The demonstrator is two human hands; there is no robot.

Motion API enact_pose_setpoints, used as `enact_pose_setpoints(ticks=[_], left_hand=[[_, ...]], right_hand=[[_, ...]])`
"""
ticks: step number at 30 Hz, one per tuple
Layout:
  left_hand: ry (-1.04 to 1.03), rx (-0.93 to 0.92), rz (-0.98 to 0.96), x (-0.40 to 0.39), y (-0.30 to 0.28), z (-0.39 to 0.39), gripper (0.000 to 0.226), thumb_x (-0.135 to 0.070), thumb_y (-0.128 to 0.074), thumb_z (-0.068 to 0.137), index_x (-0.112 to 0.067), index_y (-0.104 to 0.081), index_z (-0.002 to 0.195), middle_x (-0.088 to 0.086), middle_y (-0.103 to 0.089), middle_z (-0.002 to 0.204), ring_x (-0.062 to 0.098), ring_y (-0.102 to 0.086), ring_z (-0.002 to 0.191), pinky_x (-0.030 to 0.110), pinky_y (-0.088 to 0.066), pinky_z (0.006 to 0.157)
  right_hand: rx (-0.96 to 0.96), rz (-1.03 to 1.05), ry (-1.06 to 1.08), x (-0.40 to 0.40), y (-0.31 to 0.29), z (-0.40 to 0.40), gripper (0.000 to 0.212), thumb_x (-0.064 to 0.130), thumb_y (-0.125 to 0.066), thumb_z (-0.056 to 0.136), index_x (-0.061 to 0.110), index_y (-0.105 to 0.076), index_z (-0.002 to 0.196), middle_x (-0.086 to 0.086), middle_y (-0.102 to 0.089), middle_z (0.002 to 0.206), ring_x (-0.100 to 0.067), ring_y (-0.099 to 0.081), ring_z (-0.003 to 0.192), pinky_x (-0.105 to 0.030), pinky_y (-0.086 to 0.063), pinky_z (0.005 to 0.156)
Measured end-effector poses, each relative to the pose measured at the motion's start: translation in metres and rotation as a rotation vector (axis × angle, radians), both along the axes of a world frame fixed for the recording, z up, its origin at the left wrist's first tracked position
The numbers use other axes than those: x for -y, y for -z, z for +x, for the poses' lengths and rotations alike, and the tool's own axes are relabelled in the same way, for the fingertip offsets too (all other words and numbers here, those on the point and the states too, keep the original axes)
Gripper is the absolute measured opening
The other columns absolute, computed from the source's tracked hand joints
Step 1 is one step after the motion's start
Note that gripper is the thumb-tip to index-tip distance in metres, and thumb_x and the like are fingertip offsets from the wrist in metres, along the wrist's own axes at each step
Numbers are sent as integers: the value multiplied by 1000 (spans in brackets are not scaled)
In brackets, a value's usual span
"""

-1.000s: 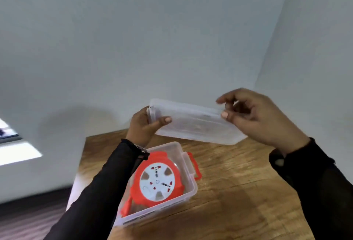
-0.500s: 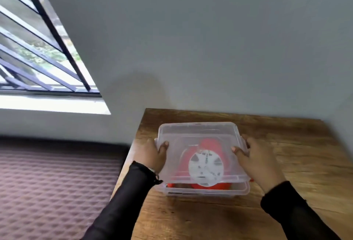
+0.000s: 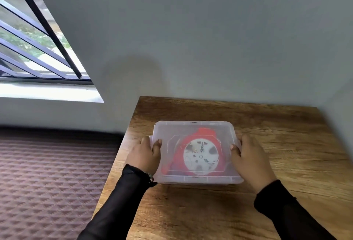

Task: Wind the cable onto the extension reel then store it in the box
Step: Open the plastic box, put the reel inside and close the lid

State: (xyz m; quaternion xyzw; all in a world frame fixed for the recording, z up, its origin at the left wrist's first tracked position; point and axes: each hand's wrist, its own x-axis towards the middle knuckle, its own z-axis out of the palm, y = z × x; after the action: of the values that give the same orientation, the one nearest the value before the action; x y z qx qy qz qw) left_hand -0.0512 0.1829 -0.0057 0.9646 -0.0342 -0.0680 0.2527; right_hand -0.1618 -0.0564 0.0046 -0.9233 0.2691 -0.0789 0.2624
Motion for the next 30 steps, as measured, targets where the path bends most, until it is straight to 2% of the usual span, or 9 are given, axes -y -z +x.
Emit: enact_pose_setpoints(ticks=[4, 7, 10, 12, 14, 18, 22, 26, 30], left_hand=[[-122, -164, -307, 1, 6, -2, 40, -49, -48, 90, -19, -53, 117, 10, -55, 111, 32, -59, 93, 39, -50, 81], [-328, -555, -906, 3, 3, -3, 41, -34, -62, 87, -18, -52, 124, 14, -67, 109, 30, -69, 82, 37, -58, 60], [-371, -756, -1000, -1, -1, 1, 40, -28, -70, 81, -8, -62, 115, 19, -71, 103, 34, -70, 77, 38, -58, 58], [-382, -721, -1001, -3, 1, 2, 38, -28, -76, 73, -6, -67, 104, 17, -75, 93, 34, -71, 73, 40, -58, 60], [-368, -488, -881, -5, 4, 0, 36, -33, -81, 68, -10, -70, 93, 9, -76, 81, 26, -72, 66, 31, -55, 52], [-211, 28, -412, -3, 6, -8, 38, -49, -72, 74, -19, -67, 97, -13, -64, 74, 4, -60, 67, 19, -41, 52], [-222, 15, -430, 3, 14, -6, 47, -40, -63, 85, -10, -60, 122, 8, -69, 103, 19, -58, 83, 25, -42, 72], [-245, 38, -526, 5, 17, -7, 46, -34, -62, 88, -9, -59, 126, 9, -68, 113, 23, -63, 101, 27, -45, 83], [-204, 126, -460, 12, 14, -4, 39, -27, -58, 91, -9, -59, 126, 9, -68, 118, 21, -61, 106, 22, -39, 86]], right_hand=[[141, 256, 99, -6, 15, -2, 17, 22, -48, 94, 17, -41, 109, -5, -40, 119, -19, -40, 108, -32, -35, 89], [229, 608, 193, -3, 17, -2, 14, 23, -52, 94, 25, -43, 105, -2, -52, 118, -18, -58, 97, -33, -50, 75], [254, 1060, 300, 9, 12, -2, 30, 15, -63, 89, 26, -46, 111, -3, -64, 105, -18, -71, 73, -31, -53, 52], [231, 1137, 344, 16, 13, -3, 48, 13, -71, 82, 22, -44, 120, -6, -67, 105, -22, -71, 77, -34, -54, 57], [212, 1113, 363, 17, 12, -3, 51, 14, -74, 79, 15, -47, 122, -8, -69, 103, -25, -70, 84, -35, -56, 63], [233, 862, 277, 10, 14, -6, 19, 24, -69, 85, 13, -67, 101, -3, -74, 85, -19, -71, 74, -27, -54, 57], [146, 467, 222, -1, 18, -5, 22, 32, -56, 92, 13, -56, 103, 5, -61, 85, -5, -58, 71, -15, -39, 49], [151, 252, 169, -8, 20, -5, 28, 30, -50, 95, 14, -48, 118, 3, -60, 89, -9, -56, 71, -22, -43, 55], [211, 81, 113, -11, 21, -1, 17, 20, -47, 96, 13, -47, 111, 3, -56, 71, -7, -53, 59, -22, -40, 46]])
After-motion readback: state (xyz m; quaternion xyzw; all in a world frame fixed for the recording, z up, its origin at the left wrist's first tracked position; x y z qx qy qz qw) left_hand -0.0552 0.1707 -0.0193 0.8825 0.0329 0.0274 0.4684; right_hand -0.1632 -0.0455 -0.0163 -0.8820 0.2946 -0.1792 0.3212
